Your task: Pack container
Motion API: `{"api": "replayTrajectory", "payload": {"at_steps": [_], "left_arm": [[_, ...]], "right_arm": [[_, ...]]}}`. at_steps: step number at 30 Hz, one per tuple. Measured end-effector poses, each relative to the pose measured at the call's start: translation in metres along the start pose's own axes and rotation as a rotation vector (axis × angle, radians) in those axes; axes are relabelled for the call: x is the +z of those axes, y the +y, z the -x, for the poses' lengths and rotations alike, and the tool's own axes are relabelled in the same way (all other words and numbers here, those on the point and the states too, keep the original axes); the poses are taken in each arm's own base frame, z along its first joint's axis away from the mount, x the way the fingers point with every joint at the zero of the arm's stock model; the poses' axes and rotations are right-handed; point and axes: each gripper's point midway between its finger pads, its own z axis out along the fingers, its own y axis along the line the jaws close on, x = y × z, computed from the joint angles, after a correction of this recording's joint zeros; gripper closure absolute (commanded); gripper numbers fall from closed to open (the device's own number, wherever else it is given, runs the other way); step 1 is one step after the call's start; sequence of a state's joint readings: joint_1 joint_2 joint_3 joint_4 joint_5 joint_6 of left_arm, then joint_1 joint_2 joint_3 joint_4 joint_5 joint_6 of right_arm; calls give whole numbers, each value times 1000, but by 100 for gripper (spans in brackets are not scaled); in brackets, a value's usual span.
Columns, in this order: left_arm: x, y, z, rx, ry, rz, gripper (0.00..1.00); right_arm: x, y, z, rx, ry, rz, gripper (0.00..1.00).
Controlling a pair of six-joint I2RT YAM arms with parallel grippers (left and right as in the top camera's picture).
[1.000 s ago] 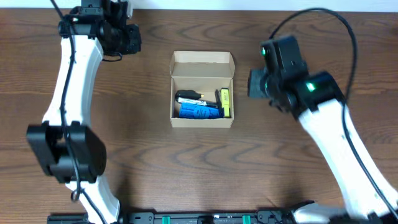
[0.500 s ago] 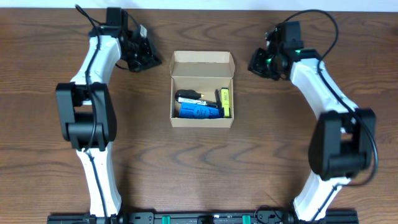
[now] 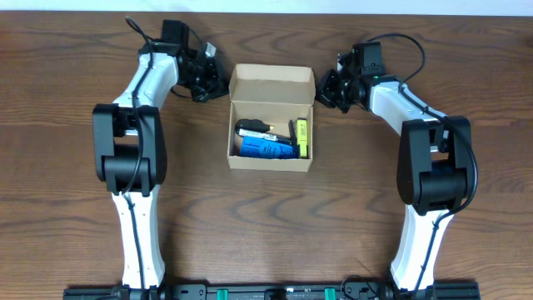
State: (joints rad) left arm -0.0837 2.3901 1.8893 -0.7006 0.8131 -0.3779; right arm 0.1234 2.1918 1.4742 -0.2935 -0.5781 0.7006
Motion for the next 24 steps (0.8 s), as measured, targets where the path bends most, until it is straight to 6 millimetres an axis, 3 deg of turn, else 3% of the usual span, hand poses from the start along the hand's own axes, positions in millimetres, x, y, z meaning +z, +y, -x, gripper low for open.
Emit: {"api": "replayTrajectory", "payload": {"at_steps": [16,24], "left_arm": [[-4,-11,-3,37,21,-69,94],[-46,-56,-1,214,-63,-103,94]], "right_arm": [[-6,34,0,-33,49,189,99],[-19,62,5,-132,58,356,99]]}}
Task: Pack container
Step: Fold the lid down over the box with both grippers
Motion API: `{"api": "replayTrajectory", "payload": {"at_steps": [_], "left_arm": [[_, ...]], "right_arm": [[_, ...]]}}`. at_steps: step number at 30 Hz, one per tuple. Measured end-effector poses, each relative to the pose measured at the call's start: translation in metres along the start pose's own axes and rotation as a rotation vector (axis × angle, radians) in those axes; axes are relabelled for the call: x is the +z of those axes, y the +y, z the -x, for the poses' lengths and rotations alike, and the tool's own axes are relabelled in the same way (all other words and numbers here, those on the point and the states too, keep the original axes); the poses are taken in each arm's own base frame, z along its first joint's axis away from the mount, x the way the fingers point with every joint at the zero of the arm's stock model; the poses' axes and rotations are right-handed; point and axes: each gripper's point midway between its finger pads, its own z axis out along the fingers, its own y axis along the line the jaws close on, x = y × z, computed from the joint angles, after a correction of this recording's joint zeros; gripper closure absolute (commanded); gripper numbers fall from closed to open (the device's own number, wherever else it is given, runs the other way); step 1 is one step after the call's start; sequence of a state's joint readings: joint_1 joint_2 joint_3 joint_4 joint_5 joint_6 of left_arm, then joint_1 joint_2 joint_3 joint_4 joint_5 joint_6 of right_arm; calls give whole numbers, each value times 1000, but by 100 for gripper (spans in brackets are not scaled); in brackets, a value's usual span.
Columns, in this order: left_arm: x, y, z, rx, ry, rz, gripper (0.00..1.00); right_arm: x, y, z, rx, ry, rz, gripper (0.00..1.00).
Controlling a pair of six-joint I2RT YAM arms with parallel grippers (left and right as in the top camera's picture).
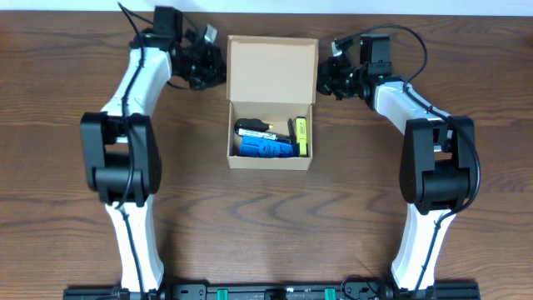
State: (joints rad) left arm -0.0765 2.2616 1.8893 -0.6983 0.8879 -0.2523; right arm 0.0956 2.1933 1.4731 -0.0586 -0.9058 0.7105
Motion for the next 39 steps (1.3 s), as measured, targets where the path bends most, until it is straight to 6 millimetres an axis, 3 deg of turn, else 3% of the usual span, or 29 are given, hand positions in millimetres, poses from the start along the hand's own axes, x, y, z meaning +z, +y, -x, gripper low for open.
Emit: {"api": "replayTrajectory", "payload": {"at_steps": [5,9,13,17,23,30,39], "left_arm": [[-27,-32,6,110,-56,-17,94],[-39,-47,5,165,-72,-25,94],[-50,-57,-5,211,-60,-19,94],[-62,-63,-23,243,-18,2,94],[-80,-59,-64,258,96,89,94],[-87,-39,-107,264,262,238,94],[-83,-40,-134,326,374,321,94]], "right_arm": [[-1,15,-2,-43,25,74,98],[-2,20,-4,-64,39,96,98],[-9,31,-7,-88,46,97,98],[-30,53,-17,-121,55,59,98],[-64,77,-49,-190,90,-66,99],[-76,69,-104,-255,218,-272,99],[-110,69,-119,-316,215,-438,99]]}}
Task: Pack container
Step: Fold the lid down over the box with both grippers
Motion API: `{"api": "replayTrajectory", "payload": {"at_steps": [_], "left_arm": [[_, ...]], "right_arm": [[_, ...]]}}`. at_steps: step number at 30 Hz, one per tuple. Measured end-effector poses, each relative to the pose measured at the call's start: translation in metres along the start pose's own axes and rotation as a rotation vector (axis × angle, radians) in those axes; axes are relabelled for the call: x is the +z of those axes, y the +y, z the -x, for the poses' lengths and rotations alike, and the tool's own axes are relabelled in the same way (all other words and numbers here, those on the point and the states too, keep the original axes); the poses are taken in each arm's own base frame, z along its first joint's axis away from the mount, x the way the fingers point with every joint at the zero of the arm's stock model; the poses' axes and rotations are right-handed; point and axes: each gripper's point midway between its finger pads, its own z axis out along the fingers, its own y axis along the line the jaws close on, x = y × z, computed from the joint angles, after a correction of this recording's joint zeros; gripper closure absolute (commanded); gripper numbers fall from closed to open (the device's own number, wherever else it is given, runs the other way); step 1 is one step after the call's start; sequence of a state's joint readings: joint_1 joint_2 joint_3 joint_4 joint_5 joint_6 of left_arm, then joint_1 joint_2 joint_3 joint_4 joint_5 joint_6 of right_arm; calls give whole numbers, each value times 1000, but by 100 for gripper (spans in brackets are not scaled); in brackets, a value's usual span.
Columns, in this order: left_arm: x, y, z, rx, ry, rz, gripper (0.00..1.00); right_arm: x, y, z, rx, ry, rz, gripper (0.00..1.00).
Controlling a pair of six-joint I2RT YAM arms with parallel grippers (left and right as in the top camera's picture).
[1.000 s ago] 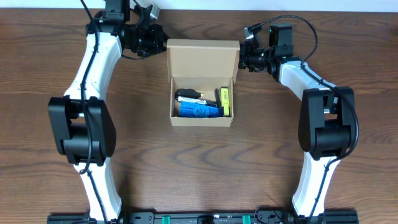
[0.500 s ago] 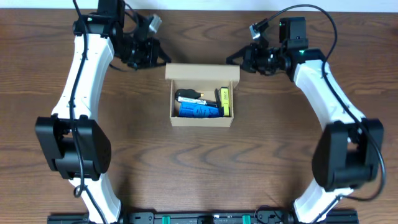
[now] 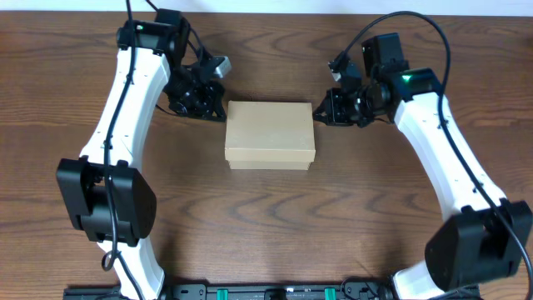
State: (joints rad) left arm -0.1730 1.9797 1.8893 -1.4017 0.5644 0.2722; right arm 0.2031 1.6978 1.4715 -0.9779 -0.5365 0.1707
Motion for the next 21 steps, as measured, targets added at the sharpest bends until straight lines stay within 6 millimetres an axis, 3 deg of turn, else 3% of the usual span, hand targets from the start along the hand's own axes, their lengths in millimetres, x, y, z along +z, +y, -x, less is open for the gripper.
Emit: {"api": "replayTrajectory", "payload": {"at_steps": [6,13,21], "left_arm": [[5,-8,-6,51,28,41,94],[40,-8,-22,70,104,43,94],[72,8,-35,38,133,43,94]], "right_arm": [[1,4,-10,-39,21,-43,99],[35,1,-43,-66,101,-52,99],[53,-12,-54,-63,107,-57,99]]}}
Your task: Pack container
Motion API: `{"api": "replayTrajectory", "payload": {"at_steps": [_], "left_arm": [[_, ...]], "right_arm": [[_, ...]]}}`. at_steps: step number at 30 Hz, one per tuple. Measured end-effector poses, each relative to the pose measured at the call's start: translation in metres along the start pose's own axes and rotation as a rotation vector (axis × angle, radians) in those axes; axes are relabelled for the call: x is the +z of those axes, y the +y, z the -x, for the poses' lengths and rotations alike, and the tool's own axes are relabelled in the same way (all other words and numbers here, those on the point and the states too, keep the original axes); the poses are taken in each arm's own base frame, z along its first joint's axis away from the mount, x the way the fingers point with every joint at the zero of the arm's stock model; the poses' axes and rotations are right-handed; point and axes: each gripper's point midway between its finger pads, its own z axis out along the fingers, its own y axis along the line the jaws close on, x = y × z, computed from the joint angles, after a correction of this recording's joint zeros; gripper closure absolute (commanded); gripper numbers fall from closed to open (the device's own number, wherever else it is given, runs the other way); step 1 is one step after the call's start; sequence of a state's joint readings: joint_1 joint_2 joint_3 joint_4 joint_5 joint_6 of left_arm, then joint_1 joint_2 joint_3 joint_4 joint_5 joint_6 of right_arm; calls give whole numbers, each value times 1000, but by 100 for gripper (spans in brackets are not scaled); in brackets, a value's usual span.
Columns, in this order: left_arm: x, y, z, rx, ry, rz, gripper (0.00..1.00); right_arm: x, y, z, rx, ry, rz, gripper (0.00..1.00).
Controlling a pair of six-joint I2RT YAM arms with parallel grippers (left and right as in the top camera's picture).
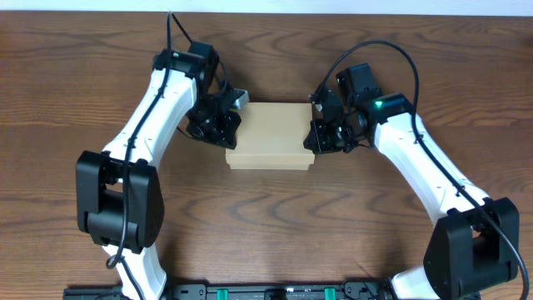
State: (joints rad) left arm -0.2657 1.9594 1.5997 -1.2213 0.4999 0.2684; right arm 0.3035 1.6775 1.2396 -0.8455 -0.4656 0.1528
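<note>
In the overhead view a tan cardboard box [271,133] lies mid-table with its lid folded down flat, so its contents are hidden. My left gripper [229,133] presses against the box's left edge near the front corner. My right gripper [314,140] sits at the box's right edge, over its front right corner. The fingers of both are dark and bunched against the cardboard, and I cannot make out whether they are open or shut.
The brown wooden table [266,225] stretches around the box. Both white arms arch in from the front corners, their bases at the near edge. Black cables loop above each wrist toward the far edge.
Both grippers have come nearer and inward: the left from the box's far left corner to its left front edge, the right from beside the far right corner onto the right front corner. The lid stays down.
At first the box stood open, showing black, blue and yellow items, with both grippers at the raised lid's sides. Then the lid stood higher between them. Later it lay closed with the grippers at the far corners; now they press the box's sides nearer the front.
</note>
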Motion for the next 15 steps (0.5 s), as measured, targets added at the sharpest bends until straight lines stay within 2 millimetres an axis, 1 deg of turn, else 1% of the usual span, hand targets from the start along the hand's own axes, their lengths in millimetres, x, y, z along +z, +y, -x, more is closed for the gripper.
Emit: {"api": "replayTrajectory", "payload": {"at_steps": [2,6,13,15], "left_arm": [[5,0,-2,-9,3,-13,94],[4,-1,-3,-9,-7,-15,94],[4,-1,-3,-14,-8,-15,94],[3,-2,-4,-21,-9,-15,94]], "right_arm": [[3,-3,-4,4,7,-3,99],[8,-6,-9,10,18,-4,99],[9,-5,-10,12,16,2,99],[8,-5,-14,25,27,0,99]]}}
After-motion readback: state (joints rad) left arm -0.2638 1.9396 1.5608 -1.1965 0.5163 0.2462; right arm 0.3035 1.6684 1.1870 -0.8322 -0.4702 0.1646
